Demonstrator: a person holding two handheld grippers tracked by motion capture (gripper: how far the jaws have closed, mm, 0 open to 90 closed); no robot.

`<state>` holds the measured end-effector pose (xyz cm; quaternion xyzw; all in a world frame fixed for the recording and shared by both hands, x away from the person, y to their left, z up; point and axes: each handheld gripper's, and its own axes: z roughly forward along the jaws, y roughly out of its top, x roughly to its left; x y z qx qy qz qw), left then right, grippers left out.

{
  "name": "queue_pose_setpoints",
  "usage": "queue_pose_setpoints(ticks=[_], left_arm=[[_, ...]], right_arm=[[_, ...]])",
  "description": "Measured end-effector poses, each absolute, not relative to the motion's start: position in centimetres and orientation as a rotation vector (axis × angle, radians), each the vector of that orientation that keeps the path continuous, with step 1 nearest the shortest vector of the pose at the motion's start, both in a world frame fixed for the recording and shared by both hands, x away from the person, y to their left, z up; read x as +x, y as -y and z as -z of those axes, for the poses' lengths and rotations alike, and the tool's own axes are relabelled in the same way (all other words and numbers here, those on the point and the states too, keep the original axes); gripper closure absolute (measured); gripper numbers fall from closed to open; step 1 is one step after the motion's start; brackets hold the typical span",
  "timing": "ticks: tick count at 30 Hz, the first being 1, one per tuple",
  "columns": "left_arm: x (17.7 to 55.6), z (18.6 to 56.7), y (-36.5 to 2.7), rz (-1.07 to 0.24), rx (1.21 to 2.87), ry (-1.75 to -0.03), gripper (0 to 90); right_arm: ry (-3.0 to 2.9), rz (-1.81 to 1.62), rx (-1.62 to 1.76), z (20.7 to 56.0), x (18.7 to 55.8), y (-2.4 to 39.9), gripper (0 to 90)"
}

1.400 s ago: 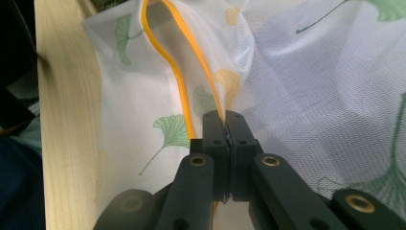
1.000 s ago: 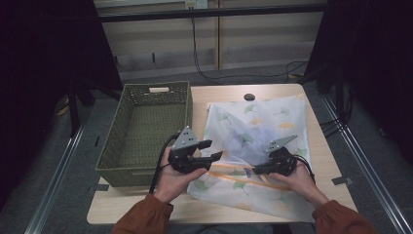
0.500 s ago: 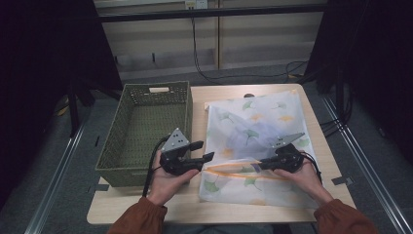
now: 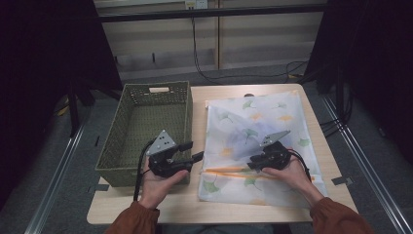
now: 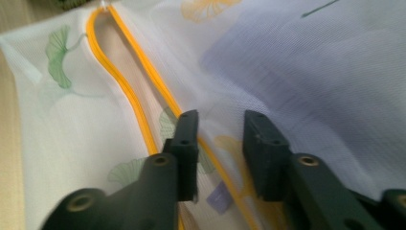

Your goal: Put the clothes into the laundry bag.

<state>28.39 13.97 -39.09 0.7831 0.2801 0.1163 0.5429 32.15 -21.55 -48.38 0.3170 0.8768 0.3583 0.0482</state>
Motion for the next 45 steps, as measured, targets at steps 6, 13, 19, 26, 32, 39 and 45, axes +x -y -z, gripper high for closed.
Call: queue_pose_setpoints(ticks=[6,13,19,26,32,39,45], left_arm=[[28.3,39.2,-14.1,-0.286,1.864,-0.663,45.7],[28.0,39.6,-13.7,-0.272,1.881,-0.651,46.5],[27.7,39.7,-13.6,-0.27,1.889,-0.658,48.2],[26.9,39.5,-15.1,-0.293,1.882,-0.66,47.4],[26.2,39.3,-17.2,-0.323,1.863,-0.687,46.6],[25.1,39.3,-20.2,-0.366,1.808,-0.754,44.1],[24.0,38.7,-22.7,-0.438,1.746,-0.813,39.8]], right_arm=[[-2.711,-1.025,0.928,49.1,32.1,20.7,75.6],[-2.743,-1.023,0.879,49.2,31.5,20.6,87.6],[-2.776,-1.026,0.882,49.0,30.6,20.8,90.0],[-2.642,-1.239,0.939,46.7,29.3,22.4,87.3],[-2.477,-1.343,0.999,44.9,28.0,24.2,82.9],[-2.39,-1.411,1.014,43.9,25.7,25.9,77.4],[-2.301,-1.458,1.036,43.0,23.6,27.1,72.9]])
